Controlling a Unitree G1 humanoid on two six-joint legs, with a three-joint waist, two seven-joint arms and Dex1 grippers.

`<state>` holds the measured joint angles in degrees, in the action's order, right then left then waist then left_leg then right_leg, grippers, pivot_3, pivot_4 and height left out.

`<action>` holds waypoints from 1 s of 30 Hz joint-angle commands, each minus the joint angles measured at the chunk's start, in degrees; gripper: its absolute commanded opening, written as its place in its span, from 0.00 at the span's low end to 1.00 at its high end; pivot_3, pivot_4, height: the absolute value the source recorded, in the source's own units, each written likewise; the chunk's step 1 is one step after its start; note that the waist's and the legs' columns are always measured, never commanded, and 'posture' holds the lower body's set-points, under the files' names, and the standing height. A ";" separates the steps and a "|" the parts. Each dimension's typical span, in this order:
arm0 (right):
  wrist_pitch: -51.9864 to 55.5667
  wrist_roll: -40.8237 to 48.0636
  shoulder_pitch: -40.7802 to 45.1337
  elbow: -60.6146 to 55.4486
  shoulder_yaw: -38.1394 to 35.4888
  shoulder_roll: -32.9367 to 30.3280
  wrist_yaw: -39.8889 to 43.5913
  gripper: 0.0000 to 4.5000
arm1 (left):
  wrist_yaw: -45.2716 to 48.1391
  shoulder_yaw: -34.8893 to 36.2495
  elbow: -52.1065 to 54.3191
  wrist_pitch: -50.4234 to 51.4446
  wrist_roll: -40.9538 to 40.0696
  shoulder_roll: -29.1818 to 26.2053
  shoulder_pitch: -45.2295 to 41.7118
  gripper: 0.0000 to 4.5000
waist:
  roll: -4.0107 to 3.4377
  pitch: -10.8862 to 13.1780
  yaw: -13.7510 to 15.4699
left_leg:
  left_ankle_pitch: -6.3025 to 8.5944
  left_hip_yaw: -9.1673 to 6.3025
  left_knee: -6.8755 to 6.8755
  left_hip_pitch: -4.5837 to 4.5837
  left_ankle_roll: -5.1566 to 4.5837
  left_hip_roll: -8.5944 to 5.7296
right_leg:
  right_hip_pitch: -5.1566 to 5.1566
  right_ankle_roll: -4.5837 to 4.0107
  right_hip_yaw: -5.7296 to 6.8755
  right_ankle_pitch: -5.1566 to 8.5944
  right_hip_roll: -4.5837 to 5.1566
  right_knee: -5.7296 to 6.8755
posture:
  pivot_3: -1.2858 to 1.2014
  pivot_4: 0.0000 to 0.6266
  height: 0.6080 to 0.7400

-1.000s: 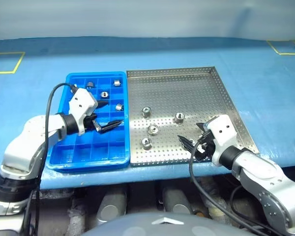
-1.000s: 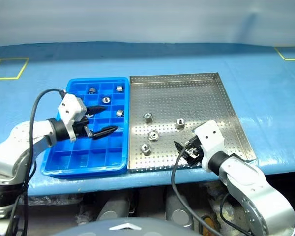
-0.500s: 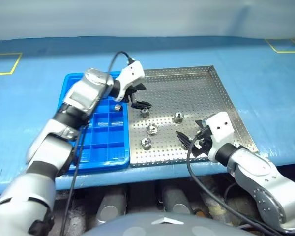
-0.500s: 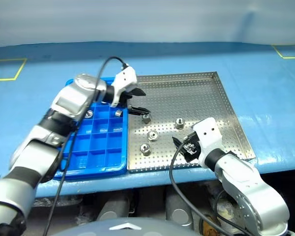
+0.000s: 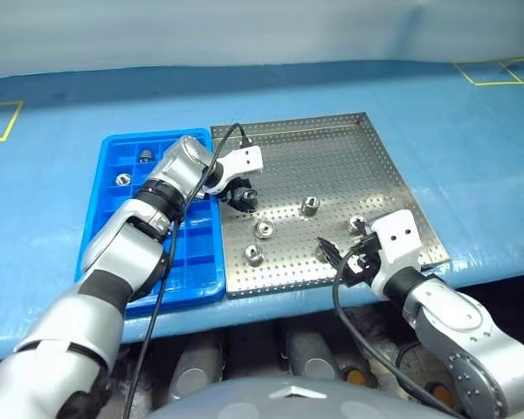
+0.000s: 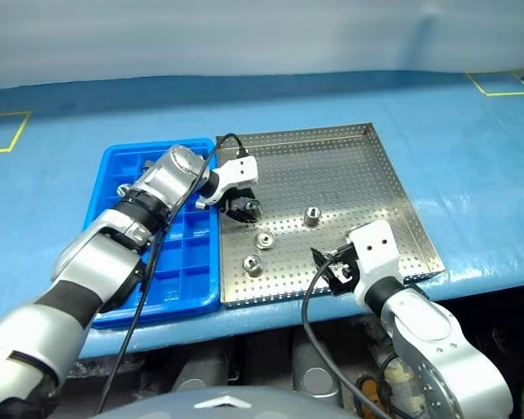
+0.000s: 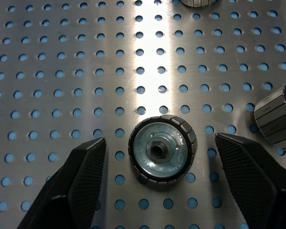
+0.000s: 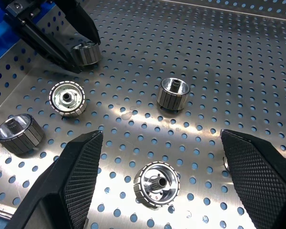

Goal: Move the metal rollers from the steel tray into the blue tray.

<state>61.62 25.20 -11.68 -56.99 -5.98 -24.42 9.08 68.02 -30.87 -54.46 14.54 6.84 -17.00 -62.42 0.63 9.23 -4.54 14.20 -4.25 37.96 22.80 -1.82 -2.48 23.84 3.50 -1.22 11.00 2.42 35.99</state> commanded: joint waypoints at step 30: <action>-6.75 -0.91 29.99 19.25 21.34 6.99 7.45 0.93 | -29.95 47.41 77.85 35.70 -10.44 -21.74 49.52 0.40 | -0.03 0.03 5.65 | -0.13 0.11 -0.07 -0.02 0.29 -0.04 | 0.55 -0.47 -0.20 -0.07 0.07 0.76 | 0.60 0.24 1.00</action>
<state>57.00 24.68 17.31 -37.96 14.67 -17.79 15.37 40.77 14.71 19.70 48.95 -4.50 -38.76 -13.08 0.60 9.26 1.11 14.04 -4.21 37.89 22.75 -1.48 -2.51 24.35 3.01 -1.38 10.93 2.48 36.77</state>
